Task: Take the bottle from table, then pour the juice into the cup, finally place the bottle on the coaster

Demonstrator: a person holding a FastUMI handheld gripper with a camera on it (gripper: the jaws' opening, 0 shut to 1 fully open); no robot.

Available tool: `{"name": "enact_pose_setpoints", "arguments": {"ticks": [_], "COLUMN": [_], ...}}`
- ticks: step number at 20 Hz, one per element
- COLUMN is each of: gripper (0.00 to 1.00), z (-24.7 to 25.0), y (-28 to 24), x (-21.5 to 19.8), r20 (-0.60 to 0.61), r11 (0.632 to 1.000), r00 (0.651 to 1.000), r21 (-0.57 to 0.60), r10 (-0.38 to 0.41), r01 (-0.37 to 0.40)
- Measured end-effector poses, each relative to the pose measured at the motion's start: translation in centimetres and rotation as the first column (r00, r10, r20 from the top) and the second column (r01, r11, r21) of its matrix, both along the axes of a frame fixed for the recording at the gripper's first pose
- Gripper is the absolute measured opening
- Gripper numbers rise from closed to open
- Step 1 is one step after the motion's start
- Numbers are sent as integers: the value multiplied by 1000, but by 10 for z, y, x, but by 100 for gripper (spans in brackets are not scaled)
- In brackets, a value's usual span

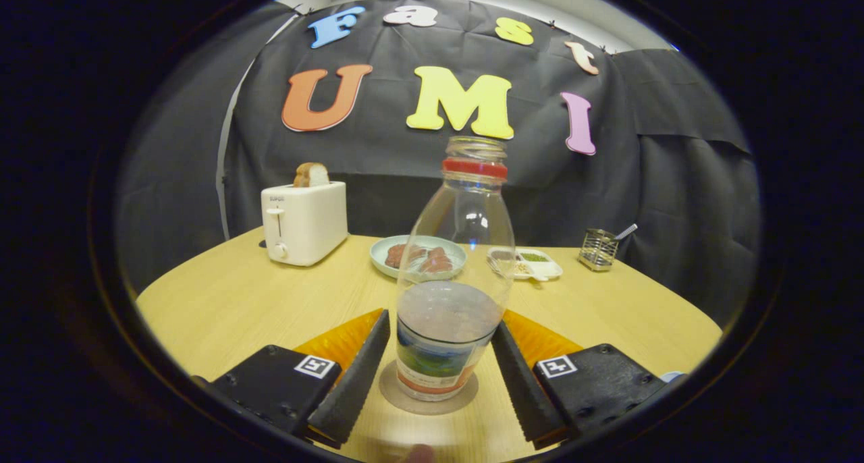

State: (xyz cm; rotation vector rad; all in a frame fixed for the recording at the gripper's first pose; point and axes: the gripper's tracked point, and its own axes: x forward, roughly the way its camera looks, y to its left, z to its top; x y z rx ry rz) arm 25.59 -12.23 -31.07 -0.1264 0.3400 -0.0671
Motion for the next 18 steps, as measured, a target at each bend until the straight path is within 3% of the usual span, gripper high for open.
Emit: {"name": "enact_pose_setpoints", "arguments": {"ticks": [3, 9, 14, 18], "gripper": [100, 100, 100, 100], "z": [5, 49, 136, 221], "y": [0, -8, -2, -14], "x": [-3, -22, -64, -116], "r20": [2, 53, 174, 261], "r11": [1000, 999, 997, 996], "r00": [1000, 998, 985, 964], "r21": [4, 25, 73, 85], "r10": [1, -22, 0, -38], "r01": [-1, 20, -13, 17]}}
